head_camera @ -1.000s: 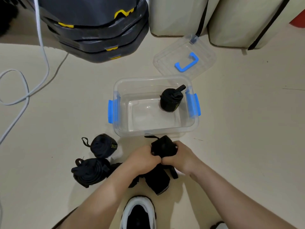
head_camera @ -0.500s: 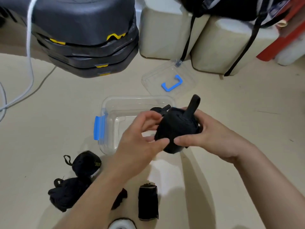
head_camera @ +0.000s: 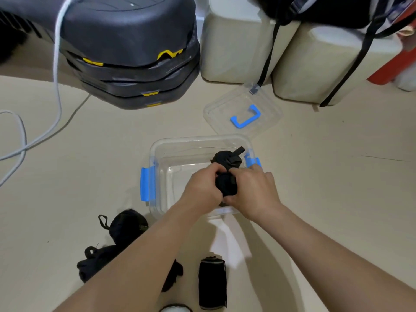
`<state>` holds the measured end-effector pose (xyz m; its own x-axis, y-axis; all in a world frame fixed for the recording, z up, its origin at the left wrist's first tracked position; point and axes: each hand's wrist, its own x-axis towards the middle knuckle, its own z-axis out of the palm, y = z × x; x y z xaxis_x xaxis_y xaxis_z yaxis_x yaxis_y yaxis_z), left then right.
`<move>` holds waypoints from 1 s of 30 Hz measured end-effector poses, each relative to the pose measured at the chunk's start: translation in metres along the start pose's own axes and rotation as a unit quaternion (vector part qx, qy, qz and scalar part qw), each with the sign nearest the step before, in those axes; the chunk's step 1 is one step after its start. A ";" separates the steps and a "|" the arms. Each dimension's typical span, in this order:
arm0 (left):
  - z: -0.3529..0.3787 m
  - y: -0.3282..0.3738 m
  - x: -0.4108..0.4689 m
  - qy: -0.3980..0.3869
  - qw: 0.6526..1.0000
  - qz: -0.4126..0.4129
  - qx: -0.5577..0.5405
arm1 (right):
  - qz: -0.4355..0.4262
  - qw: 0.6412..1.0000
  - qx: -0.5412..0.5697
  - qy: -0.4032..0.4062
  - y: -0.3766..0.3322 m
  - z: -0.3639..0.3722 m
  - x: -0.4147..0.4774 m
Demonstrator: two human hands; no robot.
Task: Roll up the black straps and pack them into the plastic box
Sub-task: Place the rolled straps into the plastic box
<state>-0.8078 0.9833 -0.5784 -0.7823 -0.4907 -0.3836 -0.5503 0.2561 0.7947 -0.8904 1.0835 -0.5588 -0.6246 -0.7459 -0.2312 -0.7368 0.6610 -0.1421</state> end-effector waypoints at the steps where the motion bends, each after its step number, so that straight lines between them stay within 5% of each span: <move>1: 0.003 -0.001 0.002 -0.005 1.000 -0.002 0.021 | -0.002 1.000 -0.006 -0.001 0.000 0.002 0.000; 7: 0.006 0.008 0.014 -0.019 0.985 -0.031 0.167 | 0.008 0.999 0.032 -0.019 0.006 -0.005 -0.004; 15: -0.001 0.005 0.010 -0.094 0.973 -0.066 0.198 | 0.026 0.996 0.076 -0.049 0.002 -0.020 -0.010; 24: -0.021 0.013 -0.006 -0.033 0.981 -0.024 0.189 | 0.031 0.990 0.139 0.021 -0.005 -0.037 -0.015; 27: -0.052 0.015 -0.021 0.009 0.996 -0.024 0.081 | -0.060 0.971 0.198 0.117 -0.023 -0.043 -0.028; 30: -0.094 0.009 -0.044 0.123 0.991 -0.038 0.029 | -0.134 0.962 0.221 0.094 -0.047 -0.042 -0.053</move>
<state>-0.7509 0.9289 -0.5106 -0.6477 -0.6962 -0.3097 -0.6258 0.2542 0.7374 -0.8334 1.0881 -0.4991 -0.4939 -0.8685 0.0419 -0.7218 0.3827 -0.5767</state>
